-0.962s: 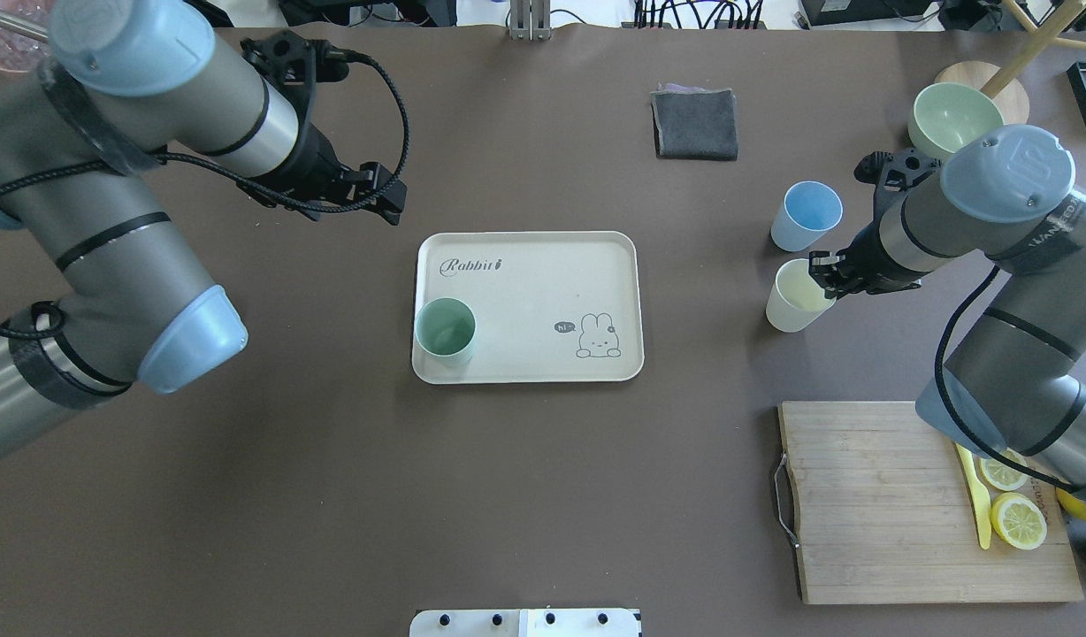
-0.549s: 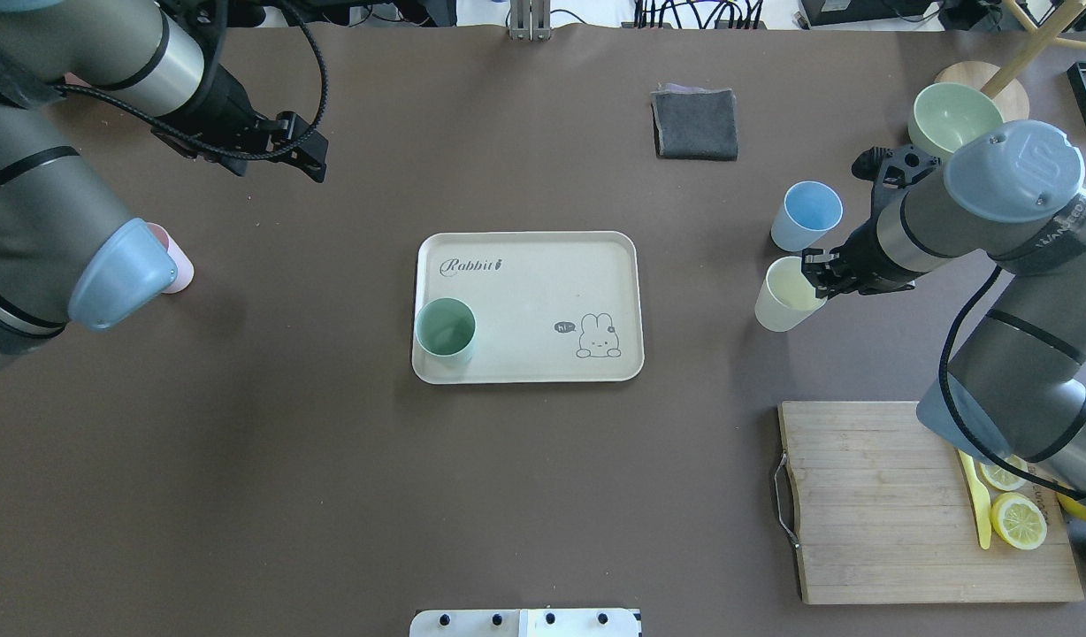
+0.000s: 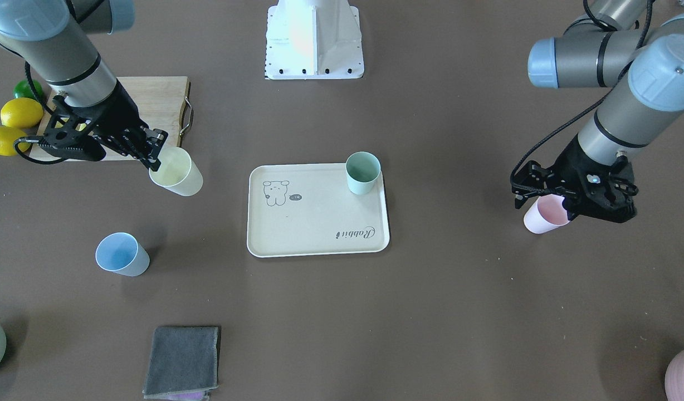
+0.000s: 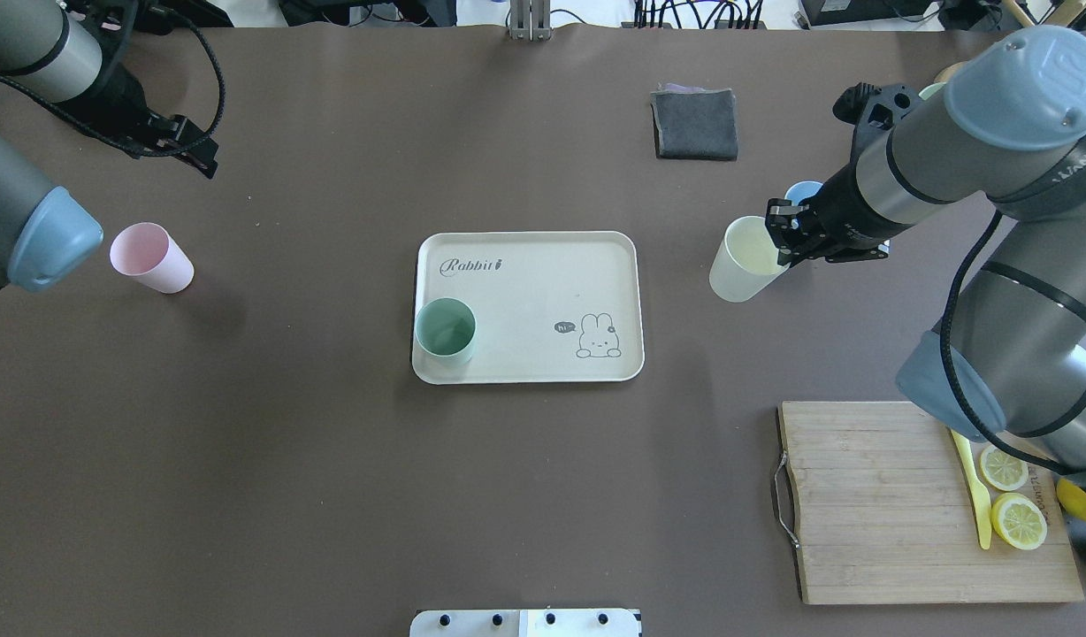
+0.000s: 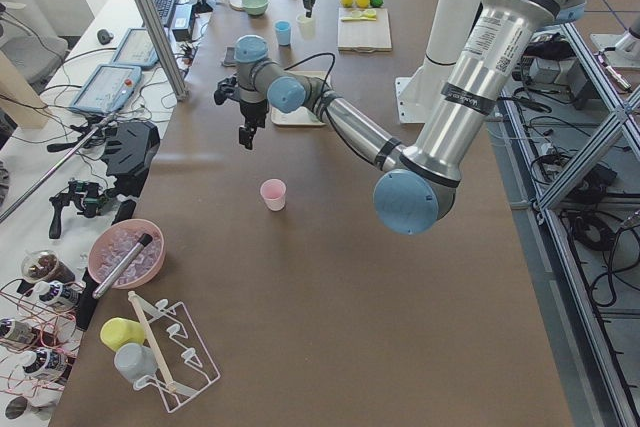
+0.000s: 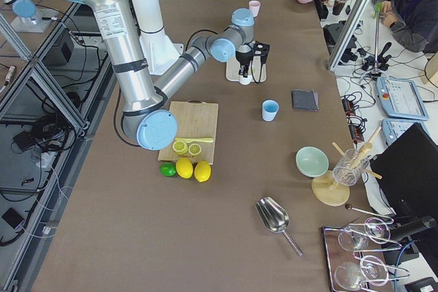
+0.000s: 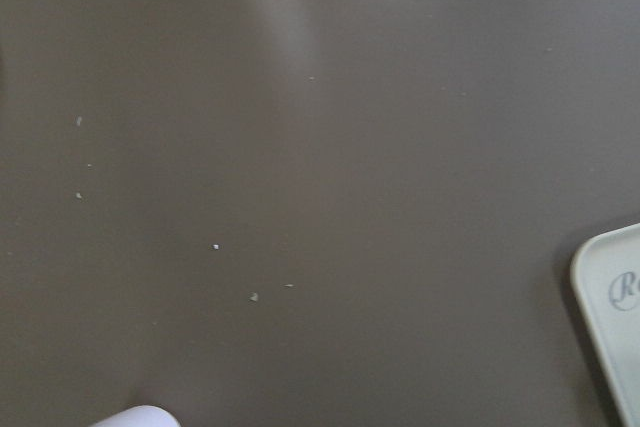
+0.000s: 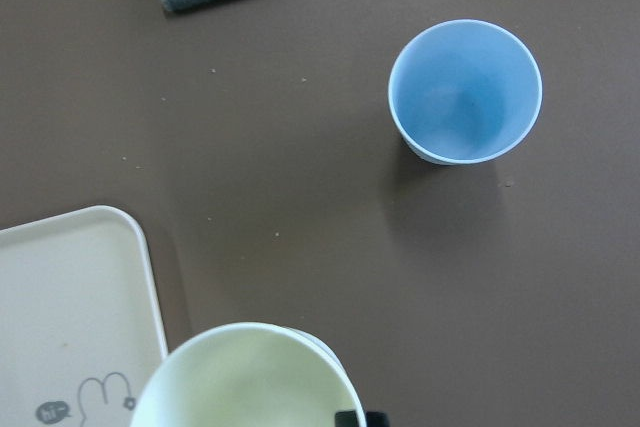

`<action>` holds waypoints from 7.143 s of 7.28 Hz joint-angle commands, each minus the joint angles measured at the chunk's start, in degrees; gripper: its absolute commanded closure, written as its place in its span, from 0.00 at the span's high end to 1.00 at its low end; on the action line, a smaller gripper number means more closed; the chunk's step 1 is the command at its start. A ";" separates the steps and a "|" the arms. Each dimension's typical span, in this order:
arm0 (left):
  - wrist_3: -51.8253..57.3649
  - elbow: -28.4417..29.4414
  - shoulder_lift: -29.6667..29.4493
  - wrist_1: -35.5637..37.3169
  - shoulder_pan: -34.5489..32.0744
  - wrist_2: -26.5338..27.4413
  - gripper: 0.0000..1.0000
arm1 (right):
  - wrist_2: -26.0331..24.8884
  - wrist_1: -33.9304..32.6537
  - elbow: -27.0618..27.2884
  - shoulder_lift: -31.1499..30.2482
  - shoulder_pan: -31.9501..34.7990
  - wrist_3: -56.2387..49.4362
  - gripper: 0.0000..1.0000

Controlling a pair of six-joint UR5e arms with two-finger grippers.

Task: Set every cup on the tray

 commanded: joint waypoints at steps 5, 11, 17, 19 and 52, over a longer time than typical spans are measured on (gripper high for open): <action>2.88 14.59 9.27 -25.94 -0.86 -0.45 0.92 | -8.26 -14.36 -2.34 14.79 -9.71 9.66 0.00; -3.45 10.53 9.38 -23.77 -1.39 -6.62 0.88 | -10.20 -13.92 -3.13 14.79 -11.74 9.67 0.00; -0.19 9.40 13.26 -24.04 -0.86 -6.44 0.70 | -10.90 -9.97 -8.65 15.67 -13.77 10.02 0.00; -0.37 9.05 13.17 -24.21 -0.25 -6.52 0.51 | -11.08 -9.79 -9.37 15.59 -14.55 9.85 0.00; -19.10 -4.01 -15.49 10.41 4.21 -2.79 0.98 | 5.71 11.92 -31.52 5.83 12.96 -33.67 0.98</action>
